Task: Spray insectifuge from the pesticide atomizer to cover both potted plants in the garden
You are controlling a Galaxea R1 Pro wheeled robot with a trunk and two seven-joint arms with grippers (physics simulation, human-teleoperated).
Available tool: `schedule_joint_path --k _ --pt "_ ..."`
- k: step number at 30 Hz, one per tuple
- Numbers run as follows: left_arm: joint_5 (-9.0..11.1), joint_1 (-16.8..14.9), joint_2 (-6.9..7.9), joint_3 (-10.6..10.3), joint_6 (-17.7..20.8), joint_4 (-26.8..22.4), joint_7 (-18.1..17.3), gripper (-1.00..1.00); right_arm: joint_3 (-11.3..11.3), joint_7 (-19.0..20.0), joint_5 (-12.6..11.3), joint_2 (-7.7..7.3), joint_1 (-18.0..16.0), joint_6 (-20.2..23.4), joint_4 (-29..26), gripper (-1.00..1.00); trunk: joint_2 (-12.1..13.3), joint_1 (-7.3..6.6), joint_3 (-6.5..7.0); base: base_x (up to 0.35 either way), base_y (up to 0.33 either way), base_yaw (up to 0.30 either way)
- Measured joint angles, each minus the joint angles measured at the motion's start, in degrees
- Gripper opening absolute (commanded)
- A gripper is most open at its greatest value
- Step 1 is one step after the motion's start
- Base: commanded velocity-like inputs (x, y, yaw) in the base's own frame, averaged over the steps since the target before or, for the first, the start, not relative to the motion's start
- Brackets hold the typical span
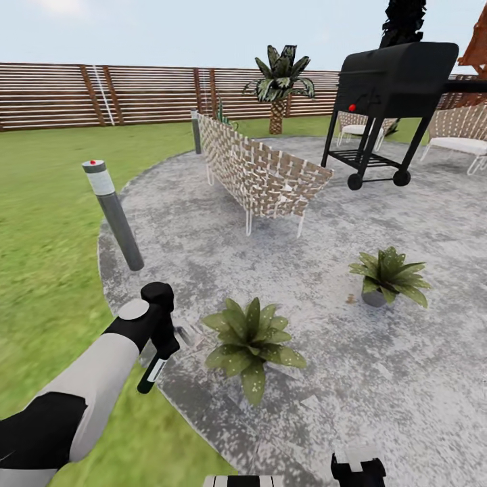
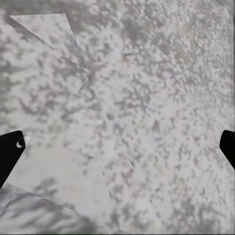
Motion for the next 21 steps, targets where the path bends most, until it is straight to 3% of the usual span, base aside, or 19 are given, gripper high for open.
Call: schedule_joint_path --k 8,17,21 --pt "0.0 -0.1 -0.15 0.1 0.1 0.5 0.0 -1.00 0.0 0.0 0.0 0.16 0.0 0.0 0.0 1.00 0.0 -0.05 0.04 0.140 0.299 -0.058" --pt "-0.1 0.0 -2.27 0.0 0.1 0.5 0.0 -1.00 0.0 0.0 0.0 0.07 0.0 0.0 0.0 1.00 0.0 -0.05 0.43 0.258 0.233 -0.237" --pt "0.0 0.3 -2.31 -1.6 0.0 0.4 0.0 -1.00 0.0 0.0 0.0 0.07 0.0 0.0 0.0 1.00 0.0 -0.06 0.61 0.309 0.166 -0.247"
